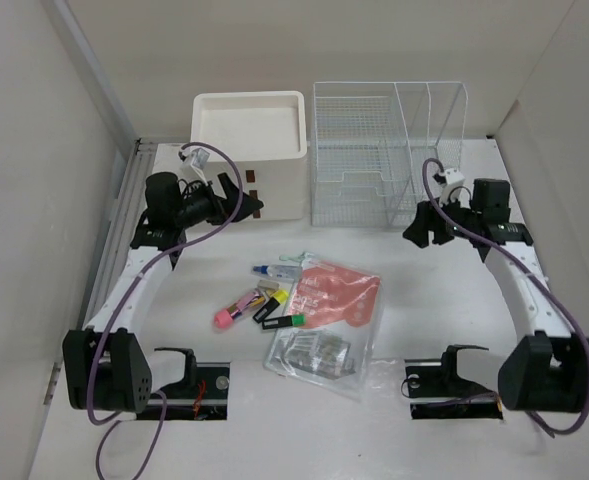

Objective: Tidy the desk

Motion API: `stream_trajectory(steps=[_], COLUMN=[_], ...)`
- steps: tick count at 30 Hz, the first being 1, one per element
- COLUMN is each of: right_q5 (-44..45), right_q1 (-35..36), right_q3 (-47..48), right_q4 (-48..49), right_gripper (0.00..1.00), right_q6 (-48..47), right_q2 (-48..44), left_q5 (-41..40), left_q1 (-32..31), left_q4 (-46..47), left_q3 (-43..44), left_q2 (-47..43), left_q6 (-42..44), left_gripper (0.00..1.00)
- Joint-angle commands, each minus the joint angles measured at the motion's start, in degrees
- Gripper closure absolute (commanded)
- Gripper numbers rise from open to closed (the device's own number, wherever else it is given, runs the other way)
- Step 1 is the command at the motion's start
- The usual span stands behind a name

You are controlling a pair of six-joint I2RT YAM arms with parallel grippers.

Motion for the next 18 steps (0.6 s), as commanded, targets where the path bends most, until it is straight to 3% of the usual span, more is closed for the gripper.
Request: stream_trajectory(steps=[1,7,12,18], right_q5=[-14.07,-25.32,-22.88,-18.23], right_q1=[-0.25,-1.47,-0.25,3.17], right_q3=[1.25,-5.16,-10.08,-12.02], right_q4=[-3.75,2.22,10.12,12.24], right_gripper=[0.26,0.2,0.19,0.18], right_q6=[-1.22,0.19,5.54,8.36], right_q2=[4.74,9.76,12.21,17.75], left_q5=[-2.23,-11.19,-12.61,-10.41], left_q1=[-1.87,-7.76,-8.91,-8.91], left_q4=[-0.65,-0.74,0.84,5.41], left_q3=[2.45,-0.36,-2.73,-4.93], left_q2=[-5.83,-16.55,-21.92,-24.56], left_q6=[3.78,8.35,9.76,9.76], left_gripper=[0.0,0.0,0.0,0.01])
